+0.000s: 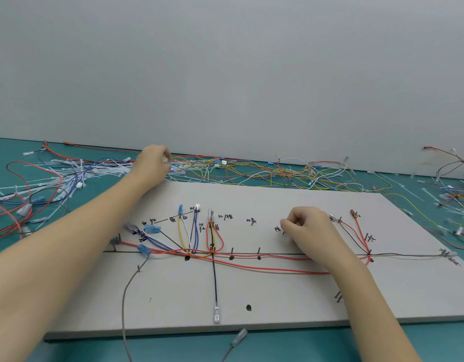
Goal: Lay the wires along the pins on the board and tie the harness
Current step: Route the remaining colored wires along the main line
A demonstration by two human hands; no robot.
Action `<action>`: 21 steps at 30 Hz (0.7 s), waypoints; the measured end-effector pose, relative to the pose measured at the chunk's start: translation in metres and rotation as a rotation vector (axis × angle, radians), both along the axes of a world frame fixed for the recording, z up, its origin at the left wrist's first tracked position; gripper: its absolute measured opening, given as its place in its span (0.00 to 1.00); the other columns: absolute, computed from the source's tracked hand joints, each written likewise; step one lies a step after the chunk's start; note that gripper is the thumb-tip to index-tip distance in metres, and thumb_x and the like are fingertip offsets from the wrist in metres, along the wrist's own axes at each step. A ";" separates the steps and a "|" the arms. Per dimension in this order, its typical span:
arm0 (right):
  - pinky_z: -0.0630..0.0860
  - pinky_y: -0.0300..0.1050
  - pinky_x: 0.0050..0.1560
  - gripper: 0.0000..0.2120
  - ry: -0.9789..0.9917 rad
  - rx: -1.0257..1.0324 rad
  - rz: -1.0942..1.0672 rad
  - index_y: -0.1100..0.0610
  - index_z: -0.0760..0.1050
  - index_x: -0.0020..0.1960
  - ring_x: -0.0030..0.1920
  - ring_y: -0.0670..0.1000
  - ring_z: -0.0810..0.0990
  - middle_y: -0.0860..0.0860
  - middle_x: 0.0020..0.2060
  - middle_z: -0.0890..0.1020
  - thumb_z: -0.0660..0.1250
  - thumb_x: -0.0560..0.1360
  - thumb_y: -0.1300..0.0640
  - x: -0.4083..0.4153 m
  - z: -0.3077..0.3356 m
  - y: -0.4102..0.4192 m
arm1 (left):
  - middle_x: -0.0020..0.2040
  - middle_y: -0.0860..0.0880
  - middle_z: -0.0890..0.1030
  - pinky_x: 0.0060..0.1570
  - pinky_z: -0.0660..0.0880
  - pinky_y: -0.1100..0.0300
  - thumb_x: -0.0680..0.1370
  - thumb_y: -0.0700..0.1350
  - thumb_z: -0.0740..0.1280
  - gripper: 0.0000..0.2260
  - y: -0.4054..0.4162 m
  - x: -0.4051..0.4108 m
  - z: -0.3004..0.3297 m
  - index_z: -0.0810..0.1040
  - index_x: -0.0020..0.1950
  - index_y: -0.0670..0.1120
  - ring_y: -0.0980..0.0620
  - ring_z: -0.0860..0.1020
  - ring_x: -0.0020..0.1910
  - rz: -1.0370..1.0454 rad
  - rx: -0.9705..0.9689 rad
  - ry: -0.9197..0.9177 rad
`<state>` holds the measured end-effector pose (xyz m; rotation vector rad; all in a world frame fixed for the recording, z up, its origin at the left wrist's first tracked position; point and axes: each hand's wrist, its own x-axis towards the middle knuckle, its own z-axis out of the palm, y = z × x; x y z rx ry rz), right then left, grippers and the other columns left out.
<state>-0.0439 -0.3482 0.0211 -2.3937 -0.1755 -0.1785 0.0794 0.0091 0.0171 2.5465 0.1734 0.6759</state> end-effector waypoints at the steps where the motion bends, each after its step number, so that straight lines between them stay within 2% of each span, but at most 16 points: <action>1: 0.66 0.41 0.30 0.10 -0.012 0.002 -0.003 0.56 0.74 0.31 0.28 0.47 0.71 0.46 0.23 0.74 0.66 0.71 0.58 0.000 0.000 0.000 | 0.47 0.39 0.80 0.47 0.73 0.55 0.75 0.34 0.66 0.09 -0.004 -0.001 0.005 0.80 0.54 0.38 0.43 0.77 0.43 -0.011 -0.163 -0.044; 3: 0.66 0.41 0.31 0.10 -0.062 0.018 -0.022 0.55 0.73 0.32 0.28 0.46 0.71 0.46 0.24 0.75 0.65 0.72 0.58 0.001 0.001 0.003 | 0.43 0.41 0.80 0.44 0.77 0.56 0.76 0.35 0.68 0.10 -0.016 -0.007 0.024 0.80 0.57 0.37 0.48 0.77 0.37 -0.074 -0.580 -0.107; 5: 0.66 0.42 0.33 0.08 -0.146 0.060 -0.030 0.53 0.74 0.35 0.29 0.43 0.71 0.45 0.26 0.74 0.66 0.73 0.57 0.002 0.004 0.011 | 0.42 0.44 0.80 0.42 0.79 0.62 0.77 0.35 0.68 0.09 -0.029 -0.019 0.051 0.79 0.57 0.37 0.53 0.80 0.36 -0.225 -0.932 -0.167; 7: 0.68 0.42 0.37 0.02 -0.215 0.161 -0.005 0.50 0.76 0.46 0.31 0.43 0.73 0.44 0.31 0.76 0.68 0.74 0.54 0.002 0.008 0.024 | 0.41 0.47 0.82 0.43 0.79 0.64 0.77 0.38 0.68 0.06 -0.043 -0.039 0.079 0.80 0.53 0.42 0.56 0.81 0.38 -0.445 -1.172 -0.143; 8: 0.69 0.41 0.38 0.10 -0.258 0.206 0.019 0.47 0.75 0.55 0.32 0.44 0.73 0.43 0.36 0.77 0.69 0.74 0.52 0.000 0.011 0.032 | 0.41 0.50 0.83 0.43 0.78 0.64 0.76 0.40 0.69 0.05 -0.051 -0.052 0.091 0.81 0.51 0.45 0.56 0.81 0.39 -0.559 -1.193 -0.078; 10: 0.70 0.33 0.40 0.29 -0.327 0.284 0.091 0.43 0.64 0.70 0.34 0.45 0.75 0.41 0.49 0.74 0.71 0.72 0.48 -0.003 0.015 0.048 | 0.41 0.52 0.83 0.42 0.76 0.66 0.72 0.44 0.73 0.05 -0.072 -0.080 0.105 0.85 0.48 0.49 0.57 0.80 0.41 -0.751 -1.035 0.112; 12: 0.70 0.28 0.44 0.42 -0.341 0.369 0.148 0.40 0.51 0.76 0.40 0.44 0.77 0.43 0.57 0.66 0.73 0.71 0.46 -0.007 0.022 0.062 | 0.41 0.51 0.83 0.41 0.77 0.67 0.69 0.45 0.75 0.06 -0.096 -0.106 0.105 0.86 0.45 0.51 0.57 0.80 0.41 -0.874 -0.845 0.278; 13: 0.71 0.28 0.46 0.42 -0.350 0.371 0.146 0.41 0.51 0.77 0.44 0.44 0.77 0.42 0.58 0.64 0.73 0.72 0.45 -0.009 0.025 0.065 | 0.41 0.50 0.83 0.42 0.77 0.67 0.68 0.45 0.75 0.07 -0.107 -0.117 0.103 0.86 0.45 0.50 0.57 0.80 0.40 -0.933 -0.792 0.332; 14: 0.73 0.32 0.49 0.36 -0.371 0.349 0.169 0.45 0.58 0.75 0.47 0.45 0.76 0.44 0.59 0.65 0.71 0.74 0.47 -0.008 0.026 0.067 | 0.40 0.49 0.83 0.42 0.77 0.66 0.68 0.44 0.75 0.07 -0.116 -0.126 0.100 0.86 0.45 0.49 0.57 0.80 0.38 -1.005 -0.775 0.376; 15: 0.74 0.41 0.52 0.23 -0.399 0.276 0.187 0.50 0.69 0.69 0.48 0.48 0.74 0.50 0.57 0.69 0.69 0.77 0.51 -0.010 0.028 0.069 | 0.40 0.49 0.84 0.43 0.77 0.65 0.68 0.43 0.75 0.08 -0.121 -0.133 0.097 0.86 0.46 0.48 0.56 0.80 0.38 -1.078 -0.780 0.411; 16: 0.73 0.50 0.52 0.08 -0.415 0.258 0.210 0.53 0.77 0.57 0.47 0.51 0.74 0.55 0.51 0.75 0.65 0.79 0.54 -0.012 0.028 0.071 | 0.41 0.49 0.84 0.44 0.77 0.65 0.67 0.43 0.74 0.10 -0.122 -0.136 0.094 0.86 0.48 0.48 0.54 0.80 0.40 -1.129 -0.804 0.433; 17: 0.72 0.53 0.50 0.09 -0.408 0.318 0.210 0.52 0.78 0.46 0.45 0.52 0.74 0.56 0.45 0.78 0.61 0.82 0.55 -0.016 0.026 0.072 | 0.43 0.49 0.83 0.44 0.77 0.65 0.67 0.41 0.74 0.12 -0.120 -0.137 0.092 0.85 0.50 0.48 0.53 0.79 0.41 -1.165 -0.846 0.466; 19: 0.73 0.50 0.46 0.21 -0.301 0.540 0.150 0.54 0.78 0.35 0.41 0.52 0.77 0.58 0.37 0.81 0.55 0.83 0.50 -0.026 0.026 0.078 | 0.47 0.50 0.79 0.42 0.76 0.64 0.65 0.32 0.72 0.24 -0.112 -0.132 0.087 0.82 0.58 0.50 0.53 0.77 0.44 -1.159 -0.913 0.529; 21: 0.75 0.47 0.45 0.29 -0.235 0.781 0.141 0.55 0.76 0.28 0.37 0.52 0.79 0.57 0.31 0.81 0.53 0.84 0.49 -0.036 0.032 0.084 | 0.55 0.49 0.76 0.46 0.77 0.60 0.64 0.27 0.72 0.35 -0.111 -0.123 0.076 0.75 0.66 0.53 0.51 0.76 0.50 -1.022 -0.758 0.558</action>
